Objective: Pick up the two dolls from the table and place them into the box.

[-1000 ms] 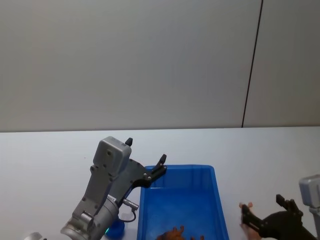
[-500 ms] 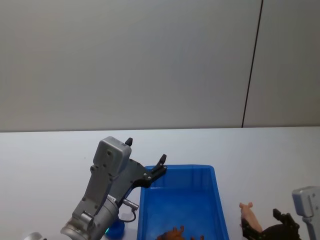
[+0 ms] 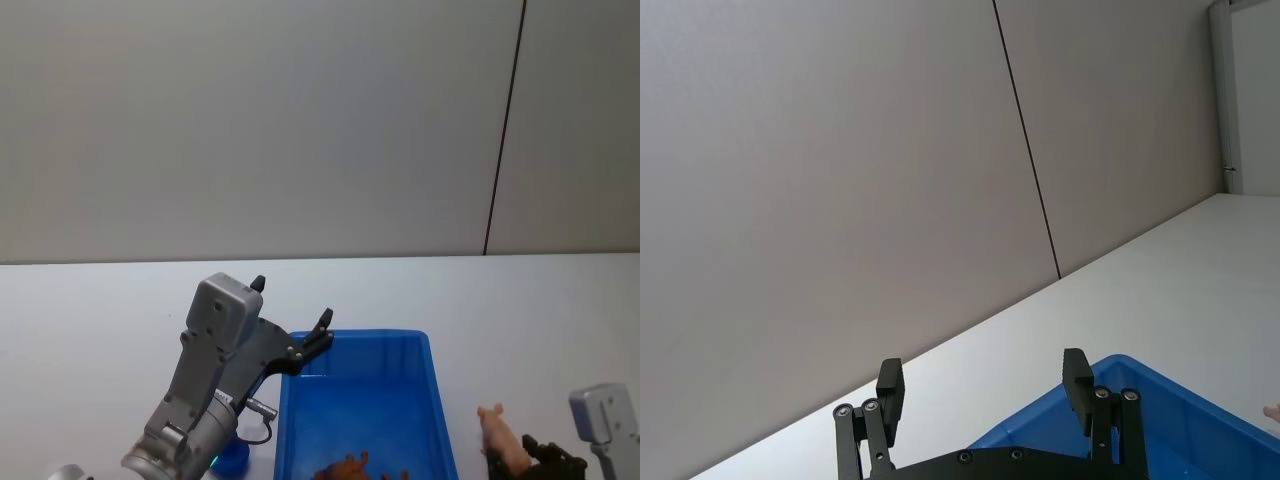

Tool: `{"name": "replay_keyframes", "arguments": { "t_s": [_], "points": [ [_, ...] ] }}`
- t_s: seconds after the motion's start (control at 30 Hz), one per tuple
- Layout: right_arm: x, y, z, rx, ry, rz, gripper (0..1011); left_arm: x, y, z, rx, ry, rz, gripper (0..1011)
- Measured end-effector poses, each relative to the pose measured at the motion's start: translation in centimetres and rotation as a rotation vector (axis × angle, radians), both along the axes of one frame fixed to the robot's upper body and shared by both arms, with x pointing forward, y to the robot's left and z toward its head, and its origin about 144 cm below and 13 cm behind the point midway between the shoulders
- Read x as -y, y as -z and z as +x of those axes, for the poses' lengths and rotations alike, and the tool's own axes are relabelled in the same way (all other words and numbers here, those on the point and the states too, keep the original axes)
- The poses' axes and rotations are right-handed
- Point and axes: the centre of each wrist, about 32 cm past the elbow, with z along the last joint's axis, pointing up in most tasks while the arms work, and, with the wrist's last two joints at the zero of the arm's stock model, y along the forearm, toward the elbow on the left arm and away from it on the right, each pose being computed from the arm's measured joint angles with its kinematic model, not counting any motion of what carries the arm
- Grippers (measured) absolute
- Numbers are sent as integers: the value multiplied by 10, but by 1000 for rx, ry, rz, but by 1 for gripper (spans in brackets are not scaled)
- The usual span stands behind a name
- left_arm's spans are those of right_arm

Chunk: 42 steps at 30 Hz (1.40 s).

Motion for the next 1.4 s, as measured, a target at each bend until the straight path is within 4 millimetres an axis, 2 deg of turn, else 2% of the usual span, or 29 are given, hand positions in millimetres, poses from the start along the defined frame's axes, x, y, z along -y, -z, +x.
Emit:
{"name": "replay_keyframes", "arguments": {
  "t_s": [0.17, 0.27, 0.53, 0.8, 1.3, 1.4],
  "points": [
    [0, 1, 0, 0, -2, -1, 403, 0, 0, 0, 0, 0, 0, 1002],
    [-1, 0, 0, 8, -4, -3, 379, 0, 0, 0, 0, 0, 0, 1002],
    [-3, -8, -2, 69, -14, -5, 378, 0, 0, 0, 0, 0, 0, 1002],
    [-7, -25, -3, 170, -47, 12, 378, 0, 0, 0, 0, 0, 0, 1001],
    [-25, -49, 11, 259, -174, 85, 380, 0, 0, 0, 0, 0, 0, 1001],
    [-28, -50, 15, 257, -192, 95, 458, 0, 0, 0, 0, 0, 0, 1002]
  ]
}}
